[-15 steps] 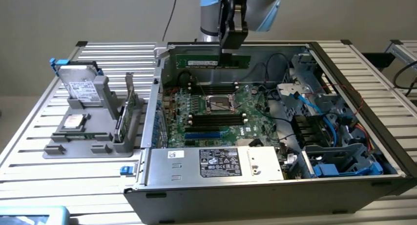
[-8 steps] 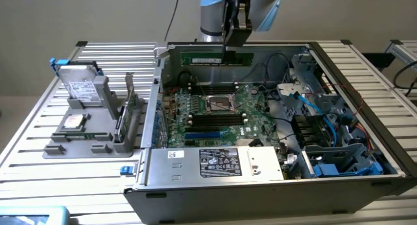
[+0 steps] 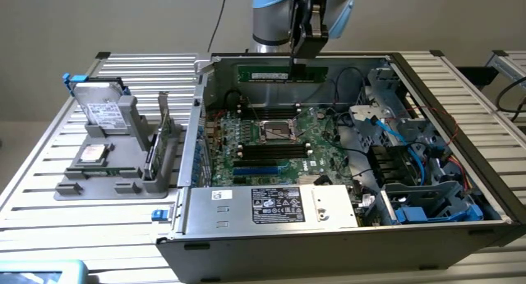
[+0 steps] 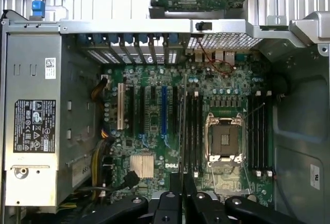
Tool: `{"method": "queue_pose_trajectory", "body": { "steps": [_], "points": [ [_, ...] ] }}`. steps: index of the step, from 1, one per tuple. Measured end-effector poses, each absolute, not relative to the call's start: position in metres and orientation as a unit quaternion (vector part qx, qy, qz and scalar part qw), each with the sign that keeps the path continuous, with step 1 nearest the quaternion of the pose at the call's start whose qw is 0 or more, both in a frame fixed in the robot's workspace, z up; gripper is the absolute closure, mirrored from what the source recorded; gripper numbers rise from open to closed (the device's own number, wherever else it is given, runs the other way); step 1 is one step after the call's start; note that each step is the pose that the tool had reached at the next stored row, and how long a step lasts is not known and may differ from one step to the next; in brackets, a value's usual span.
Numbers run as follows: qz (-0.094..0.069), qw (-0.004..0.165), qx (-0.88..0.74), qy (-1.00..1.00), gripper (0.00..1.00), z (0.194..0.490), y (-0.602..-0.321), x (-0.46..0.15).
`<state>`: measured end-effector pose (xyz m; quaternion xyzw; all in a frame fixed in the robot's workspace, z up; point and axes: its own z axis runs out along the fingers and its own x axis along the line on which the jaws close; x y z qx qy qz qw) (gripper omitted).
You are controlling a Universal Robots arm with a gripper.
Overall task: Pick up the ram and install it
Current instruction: 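Pick up the ram and move it above insertion slot, then insert the ram into the slot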
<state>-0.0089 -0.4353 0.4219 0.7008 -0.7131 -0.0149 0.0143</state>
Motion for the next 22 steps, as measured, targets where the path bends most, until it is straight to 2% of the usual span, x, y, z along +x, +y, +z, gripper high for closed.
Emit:
{"method": "queue_pose_trajectory", "body": {
  "steps": [10, 22],
  "points": [
    [-0.015, 0.014, 0.699, -0.714, 0.86, 0.419, -0.417, -0.008],
    [-0.015, 0.014, 0.699, -0.714, 0.86, 0.407, -0.409, -0.005]
  ]
}}
